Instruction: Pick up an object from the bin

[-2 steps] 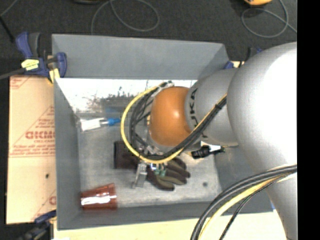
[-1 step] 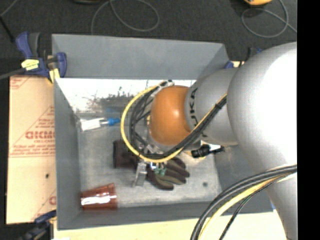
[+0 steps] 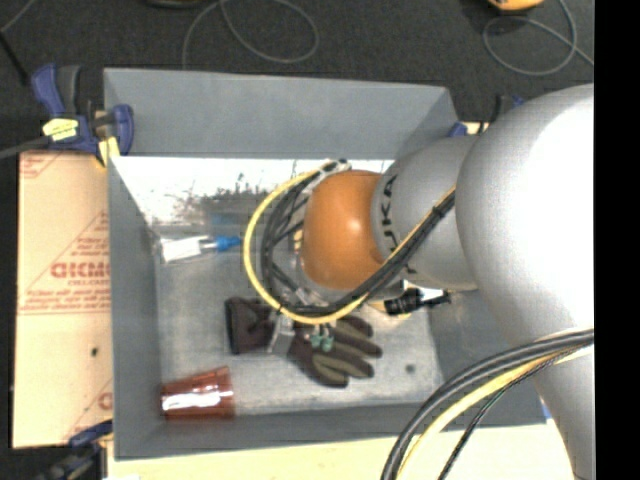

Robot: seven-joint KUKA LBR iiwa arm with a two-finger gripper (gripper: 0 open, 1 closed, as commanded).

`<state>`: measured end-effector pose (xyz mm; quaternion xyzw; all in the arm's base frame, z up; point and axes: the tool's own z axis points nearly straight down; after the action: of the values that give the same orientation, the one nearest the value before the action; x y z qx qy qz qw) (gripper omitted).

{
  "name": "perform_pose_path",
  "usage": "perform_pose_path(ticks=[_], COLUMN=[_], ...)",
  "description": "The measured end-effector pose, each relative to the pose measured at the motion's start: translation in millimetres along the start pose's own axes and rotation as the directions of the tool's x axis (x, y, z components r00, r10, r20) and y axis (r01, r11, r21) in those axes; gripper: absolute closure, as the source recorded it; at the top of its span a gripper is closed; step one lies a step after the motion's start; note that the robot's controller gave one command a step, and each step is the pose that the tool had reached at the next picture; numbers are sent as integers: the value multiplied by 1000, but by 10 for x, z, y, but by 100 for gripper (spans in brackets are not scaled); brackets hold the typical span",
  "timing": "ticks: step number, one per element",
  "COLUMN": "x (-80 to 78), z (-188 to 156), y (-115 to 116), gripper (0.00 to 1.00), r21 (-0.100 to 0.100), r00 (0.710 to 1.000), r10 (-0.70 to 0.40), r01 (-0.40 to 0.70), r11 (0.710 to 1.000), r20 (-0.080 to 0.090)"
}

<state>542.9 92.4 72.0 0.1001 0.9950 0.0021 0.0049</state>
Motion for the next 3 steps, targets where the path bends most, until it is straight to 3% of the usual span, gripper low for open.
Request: perform_pose_path(ticks=[2, 3], x=[13, 22], z=[-44, -254], y=[-5, -10], gripper=[100, 100], r21=[1, 2], r00=[1000, 1000], r10=[1, 2], r01=[-1, -2], r11=[1000, 1000], r20=[-3, -7])
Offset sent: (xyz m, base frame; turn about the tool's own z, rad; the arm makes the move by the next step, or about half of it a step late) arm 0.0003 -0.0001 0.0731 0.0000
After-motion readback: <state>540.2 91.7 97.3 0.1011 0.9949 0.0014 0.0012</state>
